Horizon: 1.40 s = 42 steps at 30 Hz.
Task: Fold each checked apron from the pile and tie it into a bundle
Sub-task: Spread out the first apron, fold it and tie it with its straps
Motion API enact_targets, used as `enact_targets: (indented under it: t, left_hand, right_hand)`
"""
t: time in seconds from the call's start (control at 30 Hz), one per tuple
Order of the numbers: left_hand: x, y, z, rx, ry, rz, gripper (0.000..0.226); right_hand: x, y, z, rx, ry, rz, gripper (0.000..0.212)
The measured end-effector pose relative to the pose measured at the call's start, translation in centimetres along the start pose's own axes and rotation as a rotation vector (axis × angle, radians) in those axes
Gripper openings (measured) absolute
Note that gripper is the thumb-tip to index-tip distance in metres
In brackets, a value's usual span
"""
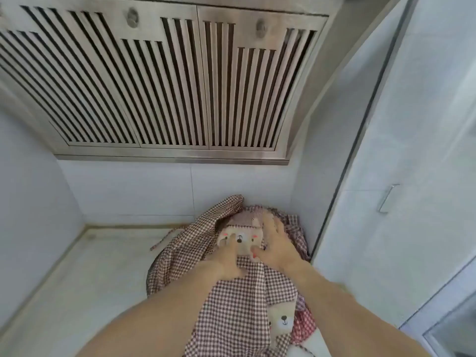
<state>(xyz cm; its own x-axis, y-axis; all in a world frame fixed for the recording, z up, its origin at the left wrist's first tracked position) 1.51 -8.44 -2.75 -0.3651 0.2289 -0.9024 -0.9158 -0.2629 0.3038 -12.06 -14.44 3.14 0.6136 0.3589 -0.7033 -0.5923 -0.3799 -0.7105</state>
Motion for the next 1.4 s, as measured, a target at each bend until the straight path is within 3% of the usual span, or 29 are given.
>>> enact_targets:
  t: [0.13,0.23,0.33,0.4,0.47,0.6,0.7,0.83,0.97,1.03,1.07,1.13,1.2,1.23,1.3,1.4]
  left_hand:
    - [5.5,-1.4,1.1,-0.073,-0.037,-0.038,0.088]
    - [10.0,-2.3,2.6,-0.088,-0.133,-0.062,0.077]
    - [13.3,-4.1,4.2,-0.149,-0.133,-0.149,0.045]
    - [15.2,-5.8,6.0,-0.218,-0.136,-0.144,0.045]
    - [17.0,-7.3,7.5,-0.281,-0.163,-0.060,0.046]
    - [15.8,-9.3,8.8,-0.389,-0.143,0.109,0.022]
    - [13.9,-9.6,8.9,-0.401,-0.110,0.321,0.026]
    - [12.0,-9.3,10.5,-0.409,0.127,0.460,0.018]
    - [9.6,-7.4,14.6,-0.278,0.528,0.176,0.017]
    - [9.7,-6.3,16.7,-0.175,0.602,0.105,0.019]
    - [10.4,-6.2,17.1,-0.152,0.545,0.115,0.024]
    - [13.9,-6.4,17.2,-0.185,0.200,0.110,0.040]
    - [18.2,-6.3,17.9,-0.134,-0.198,-0.069,0.085]
    - [19.8,-6.2,18.5,-0.096,-0.316,-0.138,0.105]
    - [21.9,-6.5,19.0,-0.083,-0.374,-0.209,0.121]
    - [21.7,-7.5,18.4,-0.137,-0.220,-0.203,0.097]
  right_hand:
    - [7.4,8.2,3.2,0.275,-0.314,0.112,0.097]
    - [11.5,10.9,5.8,0.298,-0.417,0.153,0.094]
    - [14.5,12.1,8.2,0.285,-0.479,0.186,0.083]
    - [16.3,12.3,10.4,0.288,-0.551,0.183,0.078]
    - [17.9,12.7,12.3,0.306,-0.606,0.135,0.082]
    - [19.5,13.5,14.4,0.318,-0.651,0.232,0.105]
    - [19.8,13.0,15.1,0.337,-0.656,0.318,0.105]
    - [20.3,12.6,14.8,0.362,-0.528,0.351,0.076]
    - [19.2,11.7,14.8,0.374,-0.383,0.253,0.049]
    - [17.9,10.4,14.1,0.376,-0.318,0.121,0.018]
    - [17.1,9.9,13.6,0.379,-0.289,0.086,0.010]
    - [15.3,8.7,12.3,0.357,-0.217,0.070,0.019]
    - [13.4,7.2,11.6,0.328,-0.159,-0.002,0.030]
    - [12.6,6.5,11.3,0.323,-0.151,-0.060,0.035]
    - [11.3,4.9,11.4,0.339,-0.181,-0.206,0.037]
    - [9.6,3.1,12.0,0.331,-0.265,-0.340,0.027]
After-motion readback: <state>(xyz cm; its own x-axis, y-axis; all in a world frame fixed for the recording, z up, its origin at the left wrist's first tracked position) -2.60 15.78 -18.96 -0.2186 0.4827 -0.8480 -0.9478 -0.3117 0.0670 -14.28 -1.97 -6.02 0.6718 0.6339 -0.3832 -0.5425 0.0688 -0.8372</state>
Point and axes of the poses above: each hand's wrist, its own z-axis away from the middle knuckle, its own x-axis out of the palm, y = z × x, the point moved 9 cm from there along -z, towards the middle knuckle, and after that the axes turned 10 degrees about -z, right-handed, at the moved point
